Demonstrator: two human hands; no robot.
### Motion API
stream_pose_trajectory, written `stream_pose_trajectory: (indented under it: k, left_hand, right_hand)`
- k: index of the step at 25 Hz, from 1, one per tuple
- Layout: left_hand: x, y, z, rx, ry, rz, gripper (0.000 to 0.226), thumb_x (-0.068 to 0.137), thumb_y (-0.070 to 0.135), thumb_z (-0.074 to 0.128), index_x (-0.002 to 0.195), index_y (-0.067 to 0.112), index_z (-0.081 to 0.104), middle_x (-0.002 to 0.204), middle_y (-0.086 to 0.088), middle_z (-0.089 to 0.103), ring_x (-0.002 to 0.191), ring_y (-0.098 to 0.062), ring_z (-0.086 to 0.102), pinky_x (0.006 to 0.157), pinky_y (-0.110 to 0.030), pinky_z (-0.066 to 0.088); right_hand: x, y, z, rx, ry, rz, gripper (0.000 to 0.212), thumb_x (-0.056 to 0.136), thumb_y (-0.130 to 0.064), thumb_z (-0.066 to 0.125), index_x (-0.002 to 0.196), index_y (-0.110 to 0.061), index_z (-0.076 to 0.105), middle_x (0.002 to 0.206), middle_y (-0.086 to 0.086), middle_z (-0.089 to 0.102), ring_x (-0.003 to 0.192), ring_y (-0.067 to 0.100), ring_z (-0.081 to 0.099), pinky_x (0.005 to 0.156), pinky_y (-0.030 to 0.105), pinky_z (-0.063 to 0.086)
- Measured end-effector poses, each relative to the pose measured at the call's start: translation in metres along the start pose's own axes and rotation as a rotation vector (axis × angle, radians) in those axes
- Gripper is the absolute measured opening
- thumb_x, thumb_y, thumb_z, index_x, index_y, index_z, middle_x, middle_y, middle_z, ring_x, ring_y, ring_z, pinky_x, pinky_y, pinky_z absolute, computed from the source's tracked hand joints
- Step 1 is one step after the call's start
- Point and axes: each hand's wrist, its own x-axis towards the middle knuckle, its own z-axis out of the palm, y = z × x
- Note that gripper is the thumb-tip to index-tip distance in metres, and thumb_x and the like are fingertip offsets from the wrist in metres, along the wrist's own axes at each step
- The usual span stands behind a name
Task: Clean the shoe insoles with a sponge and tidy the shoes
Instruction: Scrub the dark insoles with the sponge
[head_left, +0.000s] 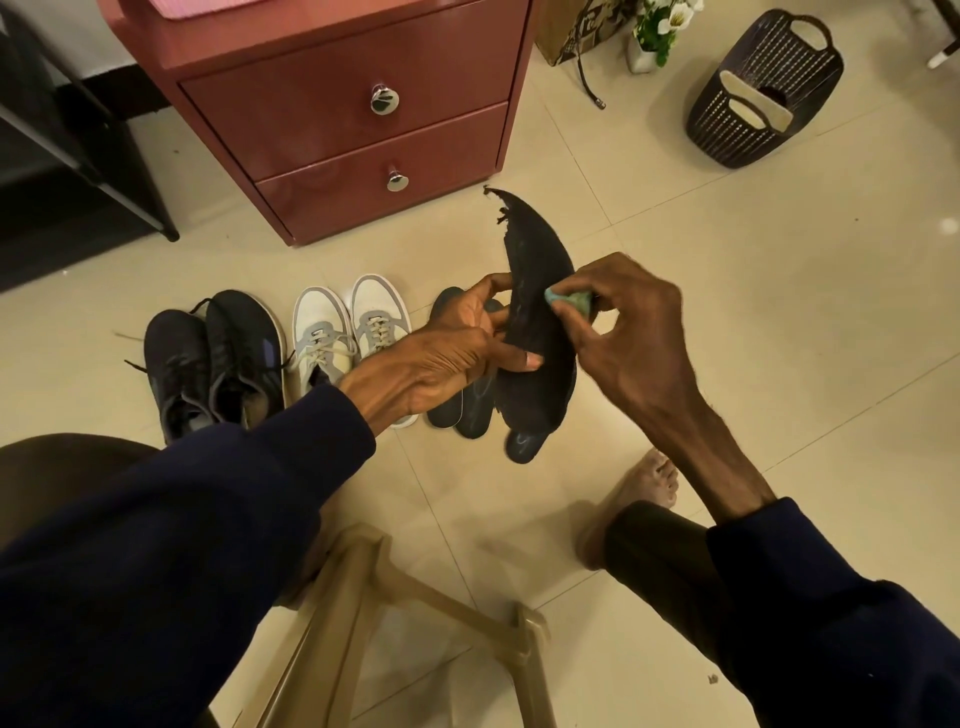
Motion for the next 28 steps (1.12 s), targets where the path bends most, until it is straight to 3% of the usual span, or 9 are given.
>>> stream_pose_trajectory:
  k: [4, 8, 10, 14, 19, 21, 24, 26, 28]
  left_hand:
    - [0.000, -0.005, 0.002, 0.082, 0.004, 0.012, 0.080, 0.067, -0.016, 0.072, 0.140, 0.005, 0.046, 0.115, -0.013, 0.070, 0.100, -0.026, 0.071, 0.081, -0.034, 0.063]
    - [-0.002, -0.007, 0.002, 0.161, -0.068, -0.013, 0.083, 0.072, -0.027, 0.069, 0.139, 0.017, 0.051, 0.133, -0.020, 0.064, 0.120, -0.034, 0.066, 0.093, -0.045, 0.059]
    - [-0.002, -0.009, 0.004, 0.179, -0.068, -0.021, 0.087, 0.065, -0.022, 0.073, 0.141, 0.013, 0.051, 0.136, -0.020, 0.063, 0.123, -0.035, 0.064, 0.096, -0.048, 0.058]
    - [-0.005, -0.005, 0.003, 0.246, -0.011, 0.003, 0.071, 0.063, -0.015, 0.077, 0.127, 0.012, 0.058, 0.123, -0.014, 0.068, 0.116, -0.030, 0.066, 0.093, -0.039, 0.059]
    - [-0.008, -0.006, 0.002, 0.303, -0.034, -0.028, 0.079, 0.074, -0.027, 0.070, 0.142, 0.010, 0.051, 0.133, -0.016, 0.066, 0.121, -0.029, 0.066, 0.099, -0.045, 0.057]
    - [-0.008, -0.006, 0.002, 0.320, -0.023, -0.029, 0.077, 0.074, -0.027, 0.071, 0.140, 0.008, 0.053, 0.131, -0.017, 0.066, 0.120, -0.030, 0.066, 0.099, -0.046, 0.057]
    - [-0.009, -0.003, 0.001, 0.395, 0.023, -0.005, 0.068, 0.074, -0.029, 0.067, 0.131, 0.006, 0.056, 0.117, -0.012, 0.069, 0.110, -0.027, 0.066, 0.091, -0.034, 0.059]
    - [-0.007, -0.004, 0.001, 0.350, 0.005, -0.015, 0.071, 0.073, -0.028, 0.069, 0.134, 0.006, 0.055, 0.119, -0.012, 0.070, 0.113, -0.026, 0.067, 0.092, -0.035, 0.059]
    - [-0.006, -0.006, 0.001, 0.312, -0.024, -0.026, 0.080, 0.071, -0.026, 0.073, 0.141, 0.007, 0.052, 0.131, -0.016, 0.067, 0.121, -0.029, 0.066, 0.099, -0.045, 0.056]
  right_hand:
    - [-0.004, -0.014, 0.014, -0.131, -0.214, -0.240, 0.021, 0.083, -0.005, 0.081, 0.103, -0.003, 0.077, 0.101, 0.014, 0.070, 0.092, 0.026, 0.066, 0.082, 0.032, 0.056]
    - [0.005, 0.003, 0.007, -0.171, -0.003, -0.128, 0.015, 0.085, -0.002, 0.076, 0.100, -0.002, 0.076, 0.100, 0.016, 0.070, 0.092, 0.031, 0.065, 0.082, 0.043, 0.057]
    - [0.005, 0.002, 0.005, -0.107, -0.026, -0.096, 0.015, 0.087, -0.007, 0.077, 0.101, -0.005, 0.077, 0.100, 0.012, 0.071, 0.091, 0.026, 0.066, 0.081, 0.041, 0.058]
    - [-0.001, -0.015, 0.015, -0.104, -0.291, -0.251, 0.019, 0.083, -0.008, 0.080, 0.101, -0.005, 0.077, 0.100, 0.013, 0.071, 0.090, 0.024, 0.067, 0.082, 0.033, 0.057]
    - [0.006, -0.001, 0.010, -0.174, -0.018, -0.108, 0.012, 0.085, -0.005, 0.077, 0.097, -0.003, 0.077, 0.097, 0.015, 0.070, 0.088, 0.031, 0.066, 0.081, 0.041, 0.057]
    - [0.004, -0.003, 0.009, -0.112, -0.087, -0.140, 0.013, 0.085, -0.006, 0.077, 0.097, -0.004, 0.077, 0.097, 0.013, 0.070, 0.088, 0.028, 0.066, 0.078, 0.042, 0.057]
    - [-0.006, -0.017, 0.023, -0.138, -0.288, -0.291, 0.018, 0.083, -0.003, 0.078, 0.100, -0.003, 0.077, 0.099, 0.015, 0.070, 0.090, 0.030, 0.066, 0.080, 0.040, 0.058]
    - [-0.004, -0.015, 0.022, -0.193, -0.218, -0.271, 0.015, 0.084, -0.003, 0.076, 0.099, -0.002, 0.077, 0.099, 0.016, 0.070, 0.090, 0.033, 0.066, 0.080, 0.043, 0.057]
    - [0.003, -0.004, 0.009, -0.197, -0.075, -0.171, 0.011, 0.086, -0.003, 0.076, 0.097, -0.003, 0.077, 0.097, 0.015, 0.069, 0.089, 0.031, 0.065, 0.078, 0.044, 0.056]
